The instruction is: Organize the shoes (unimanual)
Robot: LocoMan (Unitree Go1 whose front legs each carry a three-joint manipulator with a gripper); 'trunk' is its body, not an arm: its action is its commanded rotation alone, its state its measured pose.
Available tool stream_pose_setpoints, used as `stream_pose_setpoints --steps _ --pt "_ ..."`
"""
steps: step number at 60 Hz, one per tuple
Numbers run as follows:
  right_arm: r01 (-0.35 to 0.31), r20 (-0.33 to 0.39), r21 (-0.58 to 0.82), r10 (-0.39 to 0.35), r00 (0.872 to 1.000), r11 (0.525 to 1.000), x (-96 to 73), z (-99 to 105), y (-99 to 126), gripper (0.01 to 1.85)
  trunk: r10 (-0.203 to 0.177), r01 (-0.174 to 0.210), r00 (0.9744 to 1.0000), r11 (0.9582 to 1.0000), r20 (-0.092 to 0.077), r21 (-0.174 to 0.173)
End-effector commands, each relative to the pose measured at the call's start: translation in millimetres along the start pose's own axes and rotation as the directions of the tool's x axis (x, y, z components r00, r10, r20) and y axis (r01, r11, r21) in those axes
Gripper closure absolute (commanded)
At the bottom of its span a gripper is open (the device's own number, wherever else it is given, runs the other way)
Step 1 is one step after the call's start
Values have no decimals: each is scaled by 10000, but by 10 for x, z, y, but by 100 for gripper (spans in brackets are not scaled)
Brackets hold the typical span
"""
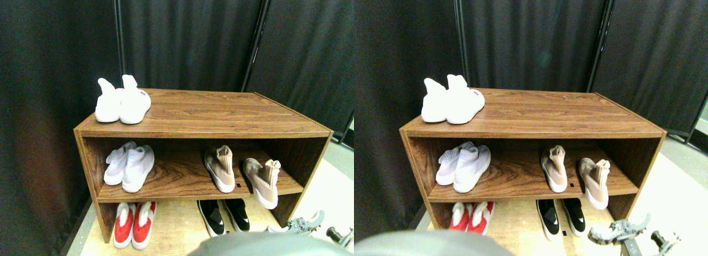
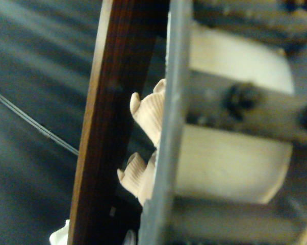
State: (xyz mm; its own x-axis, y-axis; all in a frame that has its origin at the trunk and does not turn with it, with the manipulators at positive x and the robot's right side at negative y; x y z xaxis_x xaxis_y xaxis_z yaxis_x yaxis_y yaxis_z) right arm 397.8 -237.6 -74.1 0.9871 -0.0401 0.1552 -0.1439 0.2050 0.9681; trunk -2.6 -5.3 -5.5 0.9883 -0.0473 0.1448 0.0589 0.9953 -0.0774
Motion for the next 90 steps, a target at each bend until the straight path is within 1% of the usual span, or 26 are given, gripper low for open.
stream_pose_setpoints --steps 1,9,13,14,21,25,31,35,41,44,48,51,55,64,68,74,84,90 --pt "-268 72 -42 268 9996 9996 55 -17 57 23 56 -60 9998 9998 -190 -204" --pt "7 214 -1 -7 9998 10000 131 -54 50 20 56 -60 9998 9998 -190 -204" --pt "95 107 -265 -93 9999 9996 163 -58 38 16 56 -60 9998 9998 -190 -204" --pt "144 68 -159 -143 9999 9998 177 -56 31 14 55 -60 9997 9997 -218 -238" --pt "459 28 92 -459 9989 9989 274 -37 -31 19 88 -93 9997 9996 -206 -256" --pt "548 121 149 -549 9984 9984 312 -35 -52 20 100 -105 9998 9996 -197 -253" --pt "809 192 40 -810 9965 9967 424 -37 -102 15 124 -128 9998 9996 -182 -254" --pt "904 328 -30 -902 9954 9959 461 -40 -123 14 124 -128 9998 9996 -182 -254" --pt "1048 325 56 -1050 9939 9945 538 -41 -170 13 157 -162 9997 9995 -190 -272" --pt "1132 442 64 -1134 9926 9936 555 -45 -186 13 172 -177 9997 9994 -188 -286" --pt "1159 411 149 -1164 9924 9932 577 -52 -208 14 181 -186 9996 9994 -205 -283" --pt "1181 391 90 -1184 9922 9930 593 -58 -224 18 182 -188 9996 9994 -215 -288" --pt "1339 485 -34 -1336 9898 9910 635 -66 -257 16 190 -196 9996 9994 -204 -294" --pt "1458 516 63 -1459 9880 9893 680 -75 -295 13 224 -230 9995 9993 -215 -305" --pt "1464 530 36 -1464 9878 9892 688 -71 -305 18 224 -230 9995 9993 -215 -305" --pt "1448 446 197 -1456 9883 9893 692 -60 -313 16 202 -208 9996 9994 -212 -280" --pt "1447 496 375 -1464 9880 9888 669 -48 -303 20 139 -143 9997 9996 -198 -233" --pt "1405 457 286 -1417 9889 9897 636 -39 -282 17 126 -131 9997 9997 -217 -216"
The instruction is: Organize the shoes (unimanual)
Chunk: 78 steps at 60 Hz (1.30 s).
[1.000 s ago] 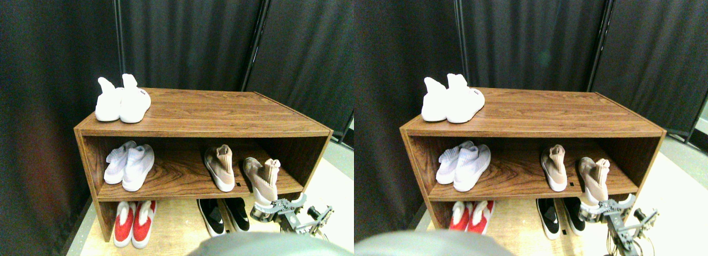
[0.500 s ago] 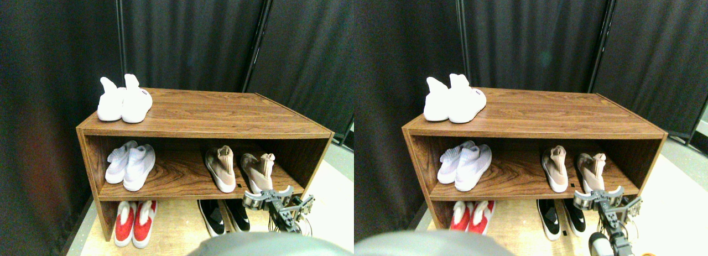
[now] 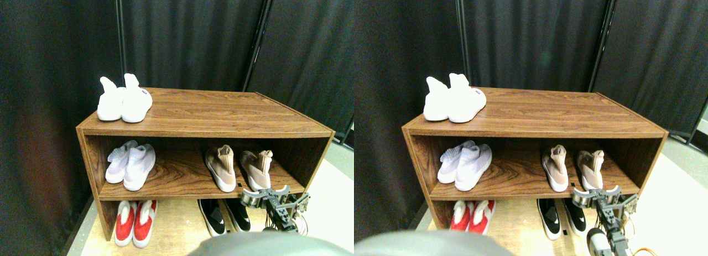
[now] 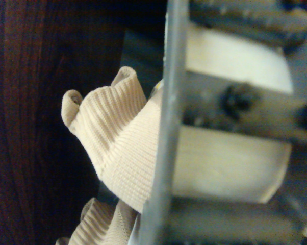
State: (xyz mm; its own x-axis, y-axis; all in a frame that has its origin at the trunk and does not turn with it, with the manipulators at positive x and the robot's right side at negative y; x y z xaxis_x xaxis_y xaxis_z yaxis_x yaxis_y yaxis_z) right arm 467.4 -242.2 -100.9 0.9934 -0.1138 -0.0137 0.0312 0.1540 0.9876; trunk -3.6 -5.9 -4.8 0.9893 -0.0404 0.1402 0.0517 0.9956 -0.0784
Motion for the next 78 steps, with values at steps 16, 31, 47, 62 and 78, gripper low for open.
stream_pose_setpoints --steps 16,31,47,62,78 --pt "-1090 -466 74 1093 9929 9940 -375 122 220 28 -18 15 9998 9998 -180 -179" --pt "-2209 -492 -1277 2162 9751 9669 -693 371 410 64 -112 109 9998 9998 -164 -158" --pt "-2565 683 -2192 2771 9584 9414 -618 587 625 172 -153 150 9998 9997 -142 -191" --pt "-2463 1978 -2106 2880 9370 9460 -393 695 724 180 -78 73 9998 9997 -169 -253" --pt "-1928 1722 -1672 2212 9599 9669 82 759 508 180 62 -67 9999 9995 -156 -317"
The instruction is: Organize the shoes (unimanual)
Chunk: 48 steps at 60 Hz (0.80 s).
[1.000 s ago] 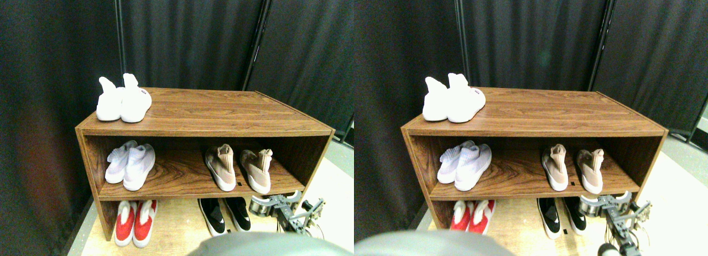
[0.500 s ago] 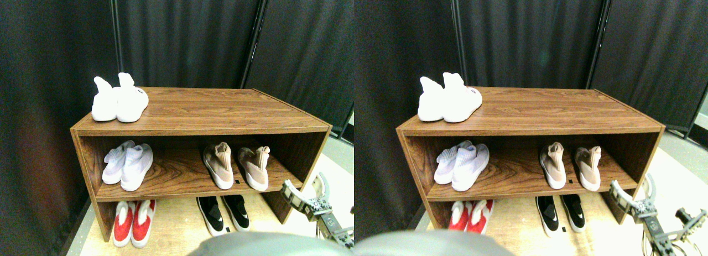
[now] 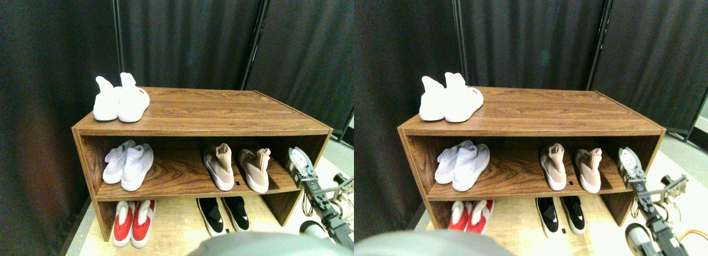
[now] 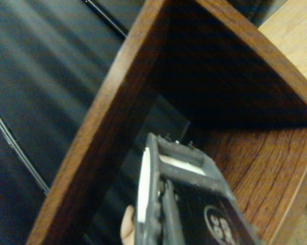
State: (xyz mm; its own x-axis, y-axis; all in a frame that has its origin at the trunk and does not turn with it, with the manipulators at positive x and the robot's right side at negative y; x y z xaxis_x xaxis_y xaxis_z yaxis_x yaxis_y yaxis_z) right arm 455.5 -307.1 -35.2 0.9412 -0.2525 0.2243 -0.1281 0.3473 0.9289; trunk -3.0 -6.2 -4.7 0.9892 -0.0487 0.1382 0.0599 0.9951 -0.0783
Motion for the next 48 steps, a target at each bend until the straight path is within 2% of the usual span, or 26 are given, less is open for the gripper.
stream_pose_setpoints --steps 1,3,6,13,23,32,37,42,48 --pt "-103 -53 165 103 9999 9998 123 -28 -62 180 143 -147 9998 9994 -129 -307" --pt "281 127 203 -284 9995 9994 209 -57 -147 180 177 -182 9997 9993 -144 -332" --pt "336 214 99 -339 9992 9994 229 -83 -178 180 215 -219 9997 9992 -139 -348" --pt "982 452 254 -993 9940 9948 342 -154 -306 180 277 -283 9995 9989 -145 -382" --pt "1342 576 173 -1350 9892 9908 481 -221 -434 180 385 -392 9991 9983 -160 -433" --pt "1460 645 89 -1463 9871 9892 533 -278 -477 180 441 -448 9989 9980 -161 -453" --pt "1523 390 223 -1530 9875 9881 557 -321 -501 180 507 -515 9986 9974 -182 -508" --pt "1702 565 94 -1704 9837 9854 536 -372 -490 180 575 -584 9982 9968 -193 -546" --pt "1662 327 98 -1665 9855 9860 511 -448 -488 180 639 -651 9977 9961 -211 -588"
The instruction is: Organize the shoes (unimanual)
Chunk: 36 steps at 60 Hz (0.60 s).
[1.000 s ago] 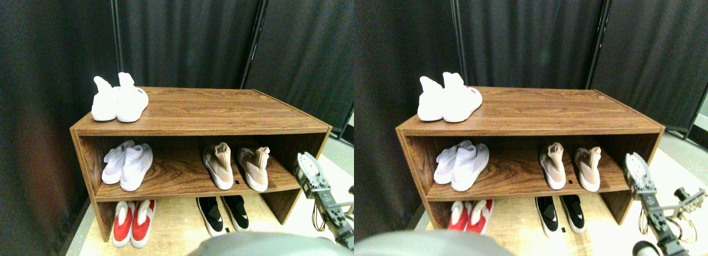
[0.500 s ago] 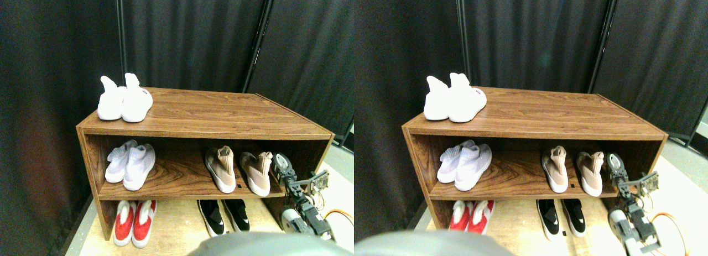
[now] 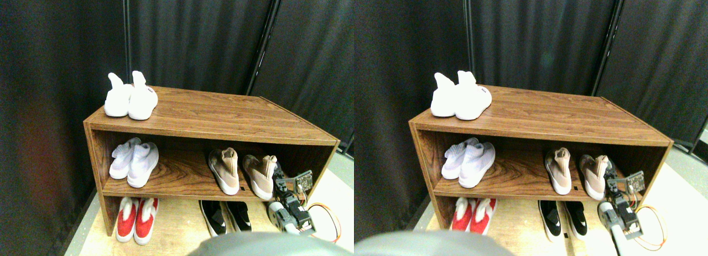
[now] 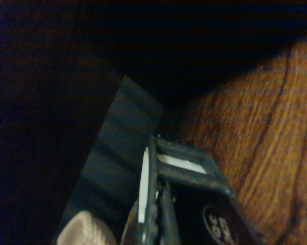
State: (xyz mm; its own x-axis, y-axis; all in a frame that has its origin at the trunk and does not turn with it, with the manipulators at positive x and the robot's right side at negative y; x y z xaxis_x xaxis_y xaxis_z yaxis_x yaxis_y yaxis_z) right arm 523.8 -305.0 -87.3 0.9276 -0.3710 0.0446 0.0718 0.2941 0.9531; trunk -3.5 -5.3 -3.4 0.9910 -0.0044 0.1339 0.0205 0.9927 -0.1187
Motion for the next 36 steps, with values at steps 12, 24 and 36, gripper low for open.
stream_pose_setpoints --steps 12,24,36 --pt "-400 -449 343 415 9981 9986 -82 -196 93 180 290 -298 9993 9991 -246 -310" --pt "-323 -418 469 343 9985 9984 -162 -352 132 180 311 -319 9992 9990 -254 -324" --pt "-364 -680 634 407 9969 9973 -160 -402 131 180 362 -369 9991 9988 -232 -330"
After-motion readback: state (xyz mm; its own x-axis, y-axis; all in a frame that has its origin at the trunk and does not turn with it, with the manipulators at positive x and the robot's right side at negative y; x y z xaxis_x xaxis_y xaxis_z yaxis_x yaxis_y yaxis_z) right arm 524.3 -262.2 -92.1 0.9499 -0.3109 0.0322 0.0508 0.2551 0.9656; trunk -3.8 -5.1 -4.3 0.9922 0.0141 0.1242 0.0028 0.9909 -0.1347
